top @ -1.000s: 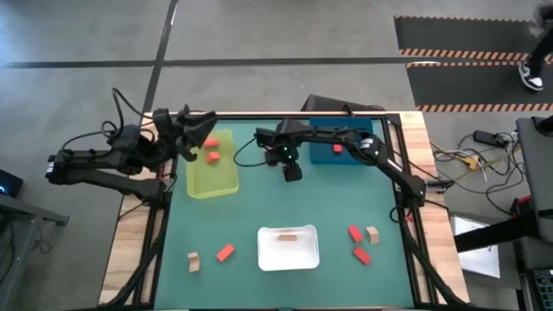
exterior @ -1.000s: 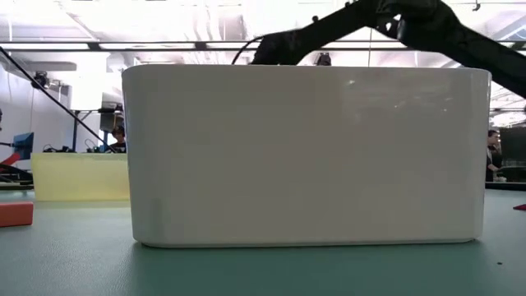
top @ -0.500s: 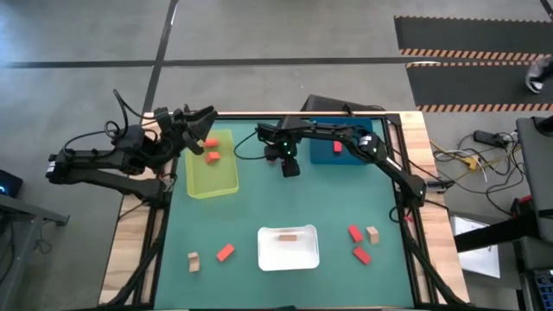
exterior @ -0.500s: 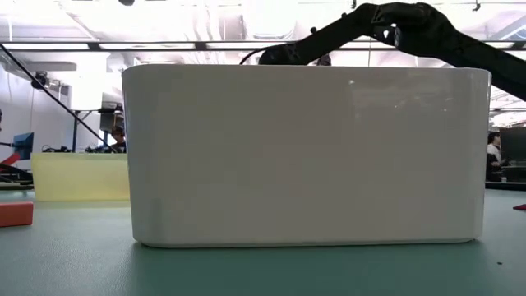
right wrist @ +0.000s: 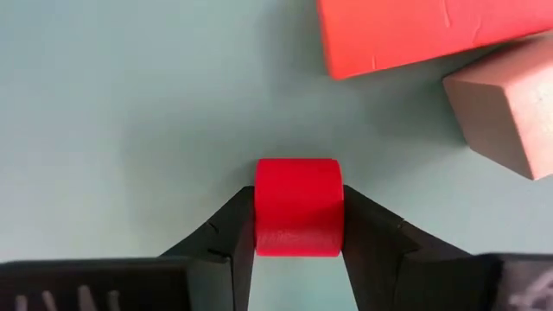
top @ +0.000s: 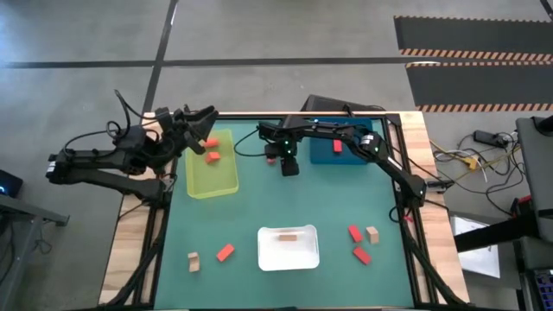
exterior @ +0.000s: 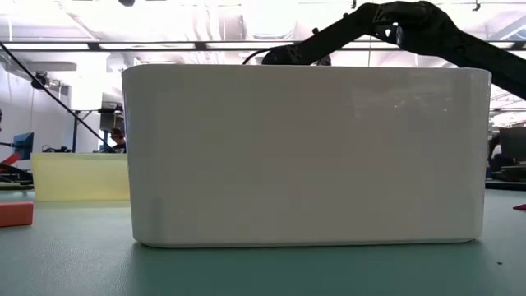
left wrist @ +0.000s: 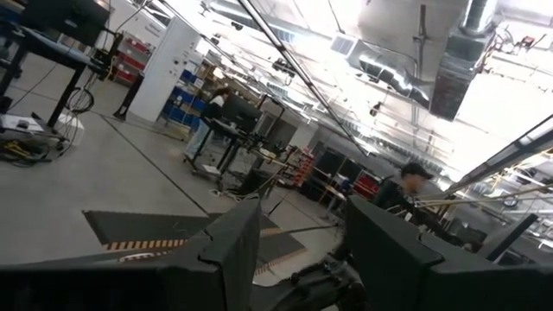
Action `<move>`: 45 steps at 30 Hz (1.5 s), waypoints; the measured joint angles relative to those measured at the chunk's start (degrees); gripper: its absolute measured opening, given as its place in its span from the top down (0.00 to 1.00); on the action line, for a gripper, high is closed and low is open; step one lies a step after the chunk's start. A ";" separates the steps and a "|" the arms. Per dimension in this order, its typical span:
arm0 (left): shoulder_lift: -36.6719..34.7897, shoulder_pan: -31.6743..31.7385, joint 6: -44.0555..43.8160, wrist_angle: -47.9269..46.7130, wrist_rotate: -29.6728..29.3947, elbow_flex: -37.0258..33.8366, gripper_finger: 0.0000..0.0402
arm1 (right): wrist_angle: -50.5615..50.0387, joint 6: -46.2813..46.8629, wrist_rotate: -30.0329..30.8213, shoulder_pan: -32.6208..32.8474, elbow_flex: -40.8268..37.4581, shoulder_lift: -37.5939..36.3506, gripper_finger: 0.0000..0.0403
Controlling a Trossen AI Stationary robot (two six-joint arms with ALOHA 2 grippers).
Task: Sort & place blocks by color
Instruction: Put the red block into the blue bin
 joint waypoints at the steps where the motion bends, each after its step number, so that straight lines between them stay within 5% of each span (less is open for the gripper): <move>1: 0.09 0.00 0.00 0.04 -0.13 0.00 0.61 | -0.33 0.57 -0.01 0.02 0.15 -0.12 0.70; 16: 0.29 0.11 0.07 -0.07 -3.05 0.00 0.61 | -6.96 26.65 -0.68 -1.77 3.30 -12.65 0.68; 28: 0.62 0.11 0.09 -0.09 -3.15 0.00 0.61 | -11.08 47.30 -0.35 -12.38 1.56 -22.73 0.69; 35: 0.68 0.11 0.11 -0.13 -3.15 0.00 0.61 | -10.58 48.62 2.62 -17.32 -8.17 -28.16 0.69; 45: 1.04 0.11 0.11 -0.37 -3.13 0.00 0.61 | 0.52 53.28 2.59 -24.32 -33.18 -37.14 0.69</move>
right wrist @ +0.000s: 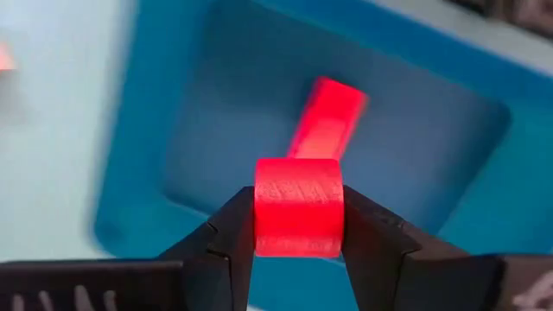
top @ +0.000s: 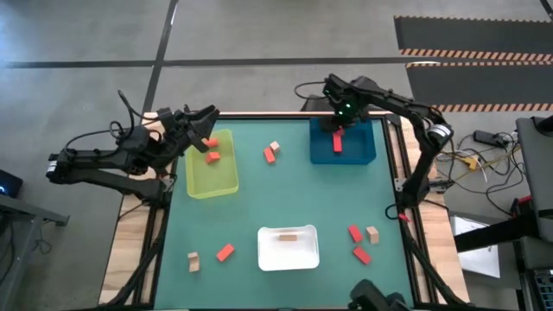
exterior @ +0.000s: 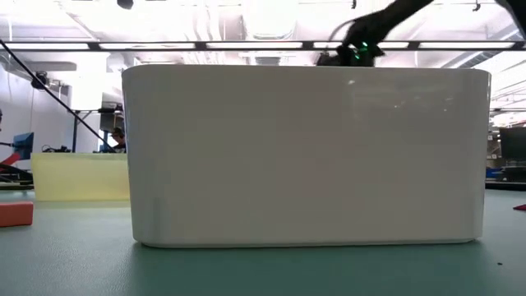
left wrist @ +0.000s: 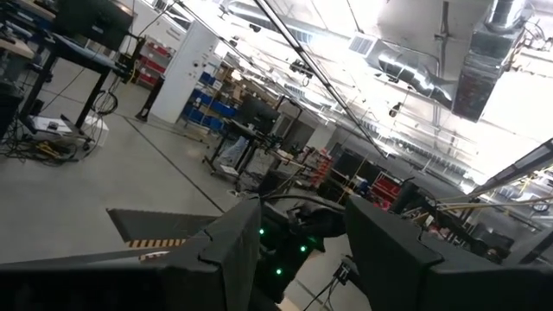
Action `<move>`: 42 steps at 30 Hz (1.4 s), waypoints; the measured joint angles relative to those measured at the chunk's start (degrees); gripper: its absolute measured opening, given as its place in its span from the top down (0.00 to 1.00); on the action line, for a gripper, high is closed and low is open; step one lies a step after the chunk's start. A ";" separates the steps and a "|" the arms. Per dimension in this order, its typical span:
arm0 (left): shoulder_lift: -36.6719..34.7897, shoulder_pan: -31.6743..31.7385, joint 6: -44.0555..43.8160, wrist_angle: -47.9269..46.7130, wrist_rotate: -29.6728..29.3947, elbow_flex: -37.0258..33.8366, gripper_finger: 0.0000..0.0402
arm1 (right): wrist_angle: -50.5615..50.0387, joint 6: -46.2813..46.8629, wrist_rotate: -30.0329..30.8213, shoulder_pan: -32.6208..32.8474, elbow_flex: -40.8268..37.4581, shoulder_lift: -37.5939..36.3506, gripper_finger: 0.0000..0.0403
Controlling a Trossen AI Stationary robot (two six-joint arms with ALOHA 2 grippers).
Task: Sort & place blocks by color
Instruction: Put the red block into the blue bin
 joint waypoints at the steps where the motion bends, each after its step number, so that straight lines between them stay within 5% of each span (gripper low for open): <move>1: 0.12 0.00 0.00 -0.04 0.00 0.00 0.61 | 1.00 0.38 0.04 -0.87 -2.24 -0.93 0.69; 12: 0.60 0.00 0.00 -0.15 0.02 -0.02 0.61 | 9.83 6.78 -0.36 -7.07 -14.38 -5.60 0.68; 32: 0.63 0.00 -0.04 -0.15 -0.83 -0.02 0.61 | 13.15 3.32 6.14 -7.20 -15.82 0.27 0.68; 42: 0.63 0.00 -0.09 -0.15 -1.16 -0.02 0.61 | 13.90 2.38 7.24 -7.20 -15.82 0.51 0.53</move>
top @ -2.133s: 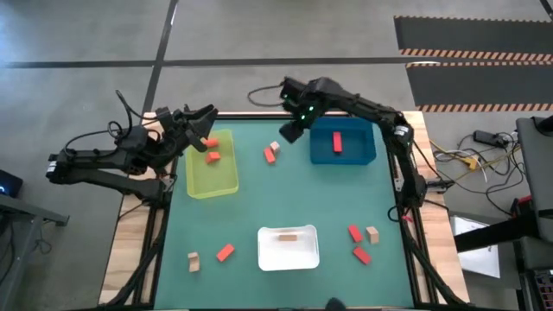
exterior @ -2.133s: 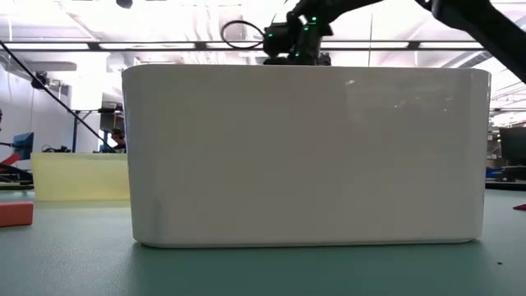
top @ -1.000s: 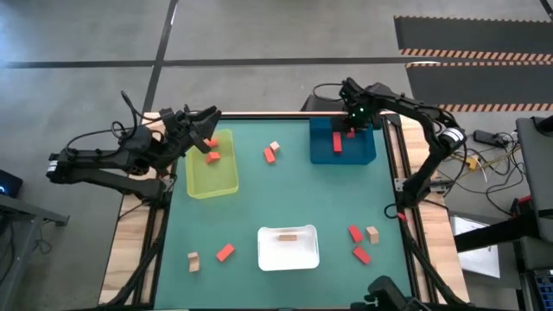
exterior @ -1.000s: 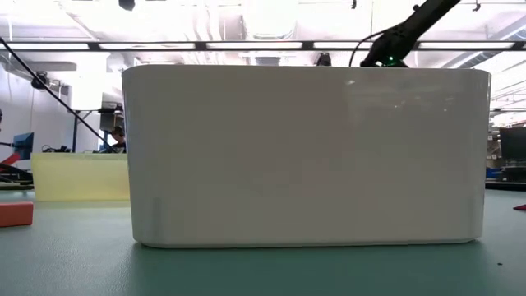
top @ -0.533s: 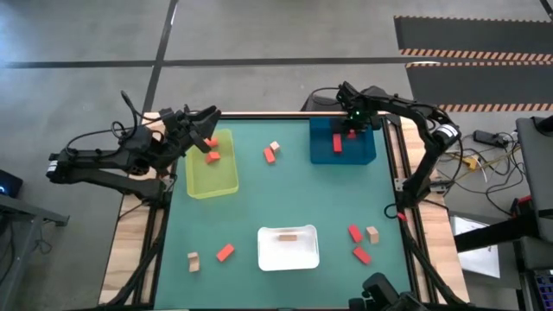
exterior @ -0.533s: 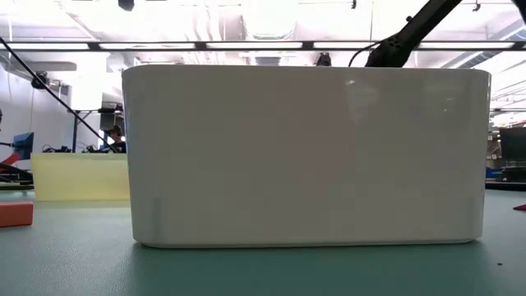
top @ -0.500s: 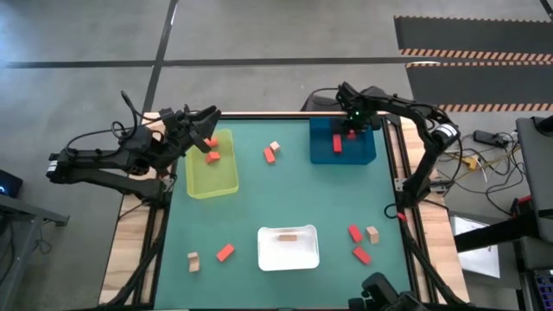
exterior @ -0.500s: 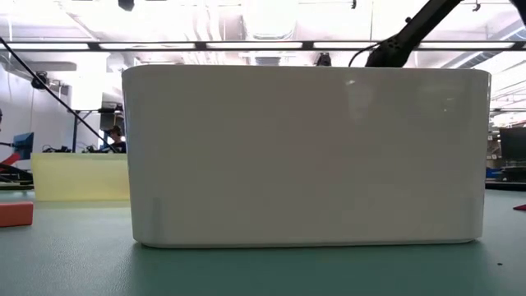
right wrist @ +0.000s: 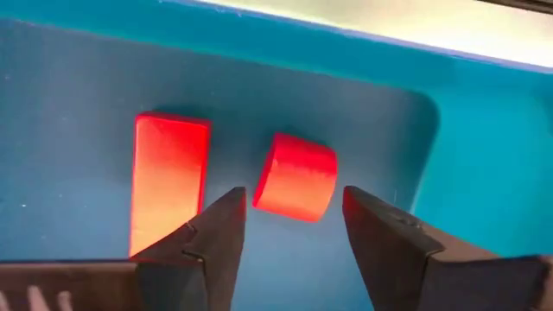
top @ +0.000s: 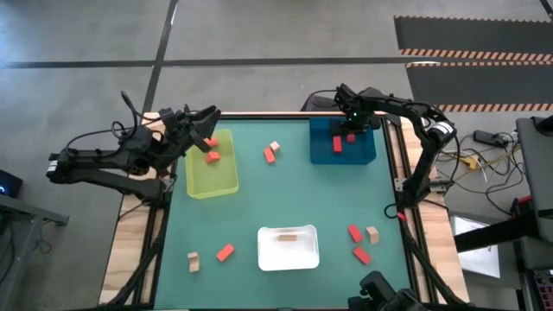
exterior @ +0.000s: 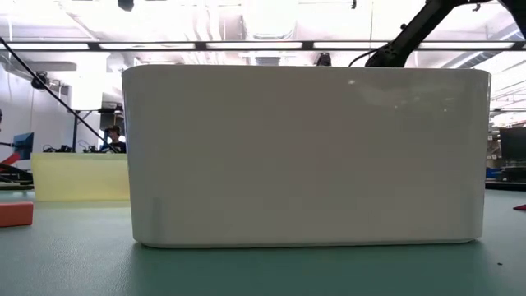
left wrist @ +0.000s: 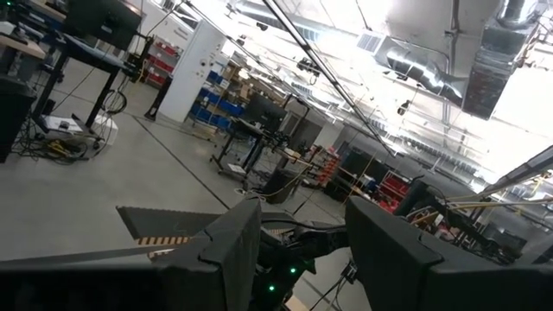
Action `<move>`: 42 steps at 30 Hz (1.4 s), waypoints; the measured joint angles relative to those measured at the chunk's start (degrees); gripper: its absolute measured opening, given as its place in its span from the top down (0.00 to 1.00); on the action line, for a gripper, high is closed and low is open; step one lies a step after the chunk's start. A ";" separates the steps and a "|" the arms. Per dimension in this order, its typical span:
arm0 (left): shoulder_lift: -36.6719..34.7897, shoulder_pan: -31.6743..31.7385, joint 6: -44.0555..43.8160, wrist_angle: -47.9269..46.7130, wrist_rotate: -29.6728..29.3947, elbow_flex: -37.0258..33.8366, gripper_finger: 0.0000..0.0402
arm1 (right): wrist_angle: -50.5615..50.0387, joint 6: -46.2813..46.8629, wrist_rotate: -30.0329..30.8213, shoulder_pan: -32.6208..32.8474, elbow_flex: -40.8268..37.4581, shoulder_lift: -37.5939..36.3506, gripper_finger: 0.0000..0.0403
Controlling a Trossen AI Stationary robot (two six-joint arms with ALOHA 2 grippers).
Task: Sort & place blocks by color
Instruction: Put the red block into the blue bin, then put the brown block into the white bin
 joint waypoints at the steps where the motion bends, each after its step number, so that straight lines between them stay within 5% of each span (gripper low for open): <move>1: 0.00 0.00 0.00 0.02 0.00 0.00 0.61 | -0.04 0.00 -0.03 0.00 0.00 -0.20 0.52; 8: -0.02 -0.07 -2.97 -0.83 0.74 0.00 0.61 | -1.78 1.01 -5.83 1.17 1.72 -6.28 0.52; 17: 1.77 -0.06 -13.94 -8.10 11.33 -0.04 0.61 | 10.74 -2.36 -7.71 7.51 8.98 -19.47 0.62; 30: 7.83 -0.82 -23.89 -8.17 35.56 -0.04 0.61 | 10.85 3.32 -7.66 28.40 10.01 -29.94 0.79; 42: 12.79 -3.75 -31.72 -10.61 43.79 -0.04 0.61 | 5.52 2.12 -6.33 42.45 9.94 -30.50 0.81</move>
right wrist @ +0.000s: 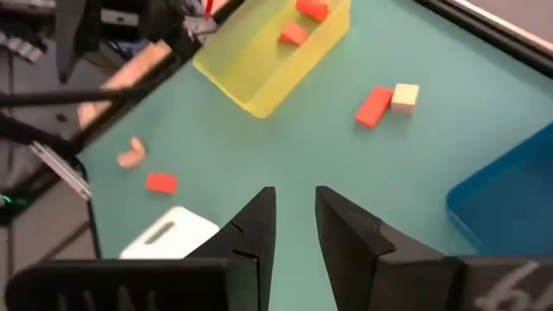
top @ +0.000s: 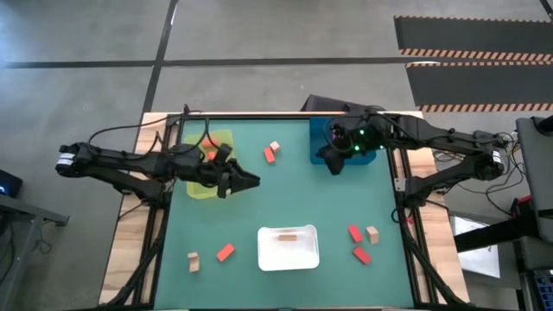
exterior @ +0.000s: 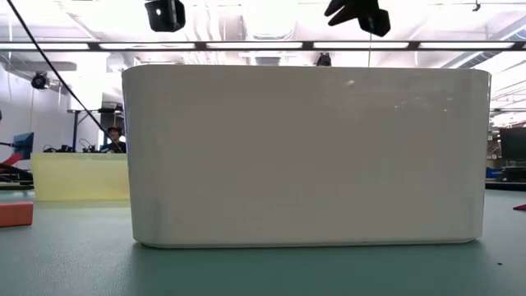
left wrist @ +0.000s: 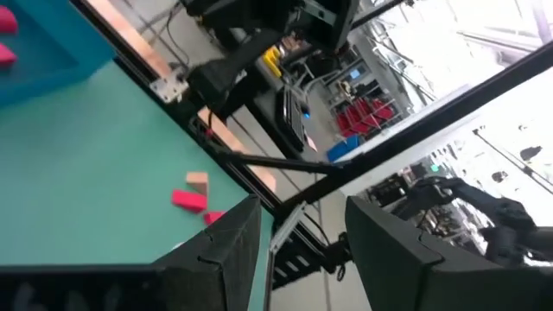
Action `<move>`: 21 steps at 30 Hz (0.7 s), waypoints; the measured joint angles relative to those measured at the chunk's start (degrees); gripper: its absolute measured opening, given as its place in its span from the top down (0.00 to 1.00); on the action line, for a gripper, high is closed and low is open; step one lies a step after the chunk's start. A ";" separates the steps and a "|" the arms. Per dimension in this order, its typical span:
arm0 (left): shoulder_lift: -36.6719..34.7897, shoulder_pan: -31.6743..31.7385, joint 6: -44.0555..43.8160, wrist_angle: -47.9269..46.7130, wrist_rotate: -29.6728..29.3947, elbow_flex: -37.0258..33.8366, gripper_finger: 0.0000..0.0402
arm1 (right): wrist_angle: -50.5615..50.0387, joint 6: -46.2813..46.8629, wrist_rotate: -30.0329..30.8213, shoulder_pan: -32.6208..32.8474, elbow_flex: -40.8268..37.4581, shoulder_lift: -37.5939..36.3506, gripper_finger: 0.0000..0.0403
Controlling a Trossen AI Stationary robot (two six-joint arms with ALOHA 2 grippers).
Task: Sort & place blocks by color
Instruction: Put the brown block into the white bin
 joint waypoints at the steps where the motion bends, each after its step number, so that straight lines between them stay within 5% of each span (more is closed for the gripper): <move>1: 0.24 -0.30 -0.10 0.02 0.01 0.00 0.61 | -0.47 -0.22 0.78 0.49 -0.04 -0.29 0.82; 21: 3.79 -0.52 -6.33 -0.05 0.01 0.00 0.61 | 0.32 -7.34 5.19 0.85 -0.04 -1.45 0.83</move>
